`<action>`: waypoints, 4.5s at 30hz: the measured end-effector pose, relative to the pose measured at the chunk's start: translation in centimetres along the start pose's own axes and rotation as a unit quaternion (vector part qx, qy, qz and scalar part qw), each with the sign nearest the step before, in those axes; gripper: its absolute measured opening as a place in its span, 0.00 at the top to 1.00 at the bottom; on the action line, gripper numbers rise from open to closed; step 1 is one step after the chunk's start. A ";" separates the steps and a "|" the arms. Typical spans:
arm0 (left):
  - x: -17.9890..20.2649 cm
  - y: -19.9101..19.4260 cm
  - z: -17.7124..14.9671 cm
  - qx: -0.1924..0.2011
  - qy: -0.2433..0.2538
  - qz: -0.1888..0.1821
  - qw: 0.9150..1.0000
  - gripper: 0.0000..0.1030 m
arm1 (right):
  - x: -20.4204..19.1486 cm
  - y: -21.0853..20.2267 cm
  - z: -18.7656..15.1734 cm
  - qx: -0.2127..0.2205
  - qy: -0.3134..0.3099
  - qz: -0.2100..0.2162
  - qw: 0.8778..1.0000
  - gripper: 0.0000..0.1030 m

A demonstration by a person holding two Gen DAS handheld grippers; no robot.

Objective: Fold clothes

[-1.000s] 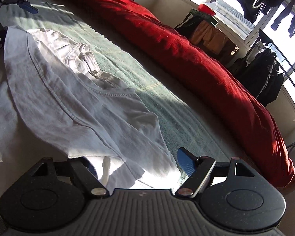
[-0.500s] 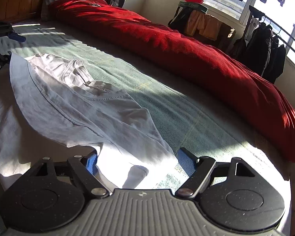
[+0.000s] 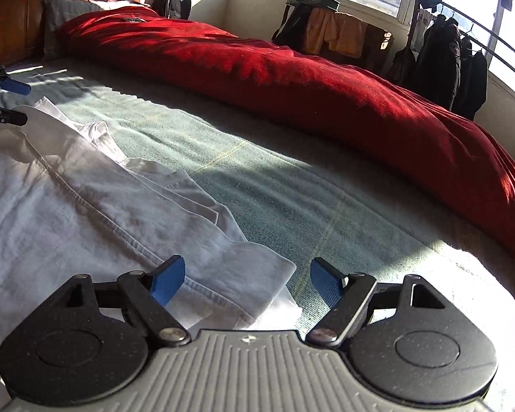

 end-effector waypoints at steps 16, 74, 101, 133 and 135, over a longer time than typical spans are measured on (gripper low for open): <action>2.1 0.1 -4.8 -0.073 -0.055 -0.082 0.992 0.32 | -4.7 -2.5 -0.1 0.003 0.042 0.107 0.993 0.19; -5.8 -0.9 -7.4 -0.066 -0.350 -0.102 0.929 0.31 | 4.8 -3.2 -4.8 -0.013 0.294 0.097 0.951 0.91; 7.8 -7.3 -6.9 -0.090 -0.018 -0.046 0.995 0.26 | -11.7 -8.3 -3.5 -0.075 0.025 0.063 0.995 0.36; 12.0 -13.3 -12.4 -0.020 0.349 0.128 0.928 0.32 | -20.6 -10.7 -6.0 -0.055 -0.313 -0.054 0.947 0.05; 12.3 -12.5 -13.0 -0.018 0.384 0.132 0.913 0.34 | -20.6 -10.2 -6.0 -0.055 -0.321 -0.059 0.944 0.09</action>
Point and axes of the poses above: each gripper's, at about its wrist camera, not at the fingertips, and y roughly the way its jaws point, x to its right, z to its top, the point moved 6 cm from there along y, roughly the way its jaws point, and after that the axes turned 4 degrees about z, right-handed, at the moved point
